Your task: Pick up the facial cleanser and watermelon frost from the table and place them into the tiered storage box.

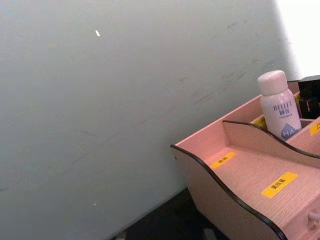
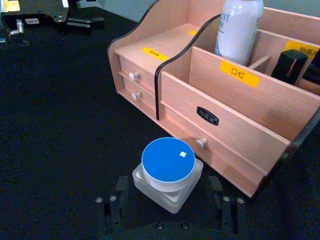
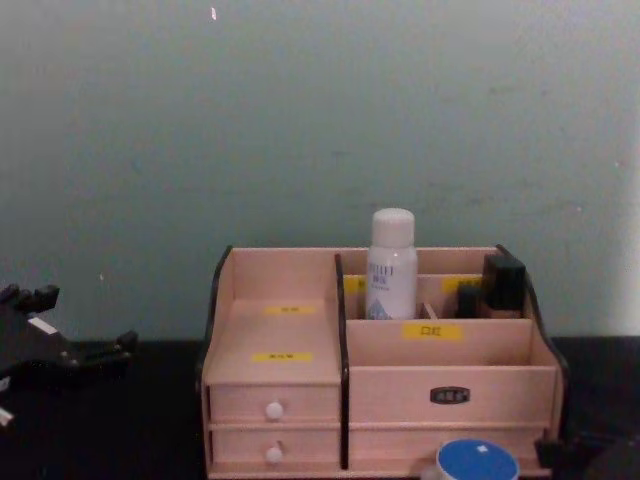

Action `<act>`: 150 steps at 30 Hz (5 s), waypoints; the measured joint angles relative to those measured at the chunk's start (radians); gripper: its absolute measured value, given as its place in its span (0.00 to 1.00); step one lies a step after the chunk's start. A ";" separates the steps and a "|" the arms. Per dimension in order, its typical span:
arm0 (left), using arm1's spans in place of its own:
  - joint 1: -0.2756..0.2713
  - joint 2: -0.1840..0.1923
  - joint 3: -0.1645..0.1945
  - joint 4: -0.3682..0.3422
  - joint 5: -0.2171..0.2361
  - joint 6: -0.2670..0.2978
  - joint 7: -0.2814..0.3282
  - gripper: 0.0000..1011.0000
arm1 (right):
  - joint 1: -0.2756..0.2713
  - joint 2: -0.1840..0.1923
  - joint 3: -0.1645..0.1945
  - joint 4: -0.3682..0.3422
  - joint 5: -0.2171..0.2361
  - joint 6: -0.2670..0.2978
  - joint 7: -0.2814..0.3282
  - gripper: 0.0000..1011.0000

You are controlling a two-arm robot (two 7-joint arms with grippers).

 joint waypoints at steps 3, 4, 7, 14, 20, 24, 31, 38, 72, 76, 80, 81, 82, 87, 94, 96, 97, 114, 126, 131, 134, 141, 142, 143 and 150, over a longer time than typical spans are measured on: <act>0.000 0.000 0.000 0.000 0.000 0.000 0.000 0.99 | 0.013 -0.008 -0.008 0.015 0.000 -0.002 0.004 0.99; 0.000 0.000 0.000 0.000 0.000 0.000 0.000 0.99 | 0.016 -0.010 -0.009 0.019 0.000 -0.003 0.006 0.99; 0.000 0.000 0.000 0.000 0.000 0.000 0.000 0.99 | 0.028 -0.017 -0.016 0.031 0.000 -0.005 0.010 0.99; 0.000 0.000 0.000 0.000 0.000 0.000 0.000 0.99 | 0.055 -0.031 -0.034 0.061 -0.001 -0.010 0.023 0.99; 0.000 0.000 0.000 0.000 0.000 0.000 0.000 0.99 | 0.080 -0.046 -0.048 0.089 -0.006 -0.012 0.029 0.99; 0.000 0.000 0.000 0.000 0.000 0.000 0.000 0.99 | 0.095 -0.054 -0.055 0.104 -0.008 -0.015 0.034 0.99; 0.000 0.000 0.000 0.000 0.000 0.000 0.000 0.99 | 0.114 -0.064 -0.066 0.125 -0.010 -0.018 0.039 0.99; 0.000 0.000 0.000 0.000 0.000 0.000 0.000 0.99 | 0.117 -0.066 -0.071 0.133 -0.011 -0.019 0.039 0.99; 0.000 0.000 0.000 0.000 0.000 0.000 0.000 0.99 | 0.117 -0.065 -0.070 0.132 -0.011 -0.020 0.038 0.72; 0.000 0.000 0.000 0.000 0.000 0.000 0.000 0.99 | 0.117 -0.065 -0.070 0.132 -0.010 -0.019 0.038 0.72; 0.000 0.000 0.000 0.000 0.000 0.000 0.000 0.99 | 0.106 -0.053 -0.064 0.110 -0.002 -0.018 0.040 0.72; 0.000 0.000 0.000 0.000 0.000 0.000 0.000 0.99 | 0.104 -0.050 -0.061 0.103 0.001 -0.017 0.040 0.72; 0.000 0.000 0.000 0.000 0.000 0.000 0.000 0.99 | 0.102 -0.047 -0.060 0.096 0.003 -0.016 0.042 0.72; 0.000 0.000 0.000 0.000 0.000 0.000 0.000 0.99 | 0.091 -0.022 -0.049 0.045 0.023 -0.009 0.052 0.72; 0.000 0.000 0.000 0.000 0.000 0.000 0.000 0.99 | 0.103 -0.006 -0.041 0.001 0.040 -0.010 0.054 0.72; 0.000 0.000 0.000 0.000 0.000 0.000 0.000 0.99 | 0.111 -0.006 -0.040 -0.001 0.041 -0.012 0.054 0.72; 0.000 0.000 0.000 0.000 0.000 0.000 0.000 0.99 | 0.121 -0.009 -0.040 -0.001 0.042 -0.014 0.054 0.72; 0.000 0.000 0.000 0.000 0.000 0.000 0.000 0.99 | 0.294 -0.118 -0.089 0.118 0.036 -0.047 0.068 0.72; 0.000 0.000 0.000 0.000 0.000 0.000 0.000 0.99 | 0.416 -0.221 -0.140 0.265 0.029 -0.064 0.092 0.72; 0.000 0.000 0.000 0.000 0.000 0.000 0.000 0.99 | 0.470 -0.271 -0.161 0.349 0.022 -0.073 0.102 0.72; 0.000 0.000 0.000 0.000 0.000 0.000 0.000 0.99 | 0.499 -0.299 -0.171 0.397 0.014 -0.080 0.105 0.72; 0.000 0.000 0.000 0.000 0.000 0.000 0.000 0.99 | 0.554 -0.359 -0.187 0.504 -0.003 -0.096 0.105 0.72; 0.000 0.000 0.000 0.000 0.000 0.000 0.000 0.99 | 0.559 -0.365 -0.188 0.515 -0.006 -0.097 0.105 0.72; 0.000 0.000 0.000 0.000 0.000 0.000 0.000 0.99 | 0.564 -0.371 -0.189 0.527 -0.007 -0.099 0.105 0.72; 0.000 0.000 0.000 0.000 0.000 0.000 0.000 0.99 | 0.598 -0.417 -0.195 0.619 -0.028 -0.116 0.114 0.72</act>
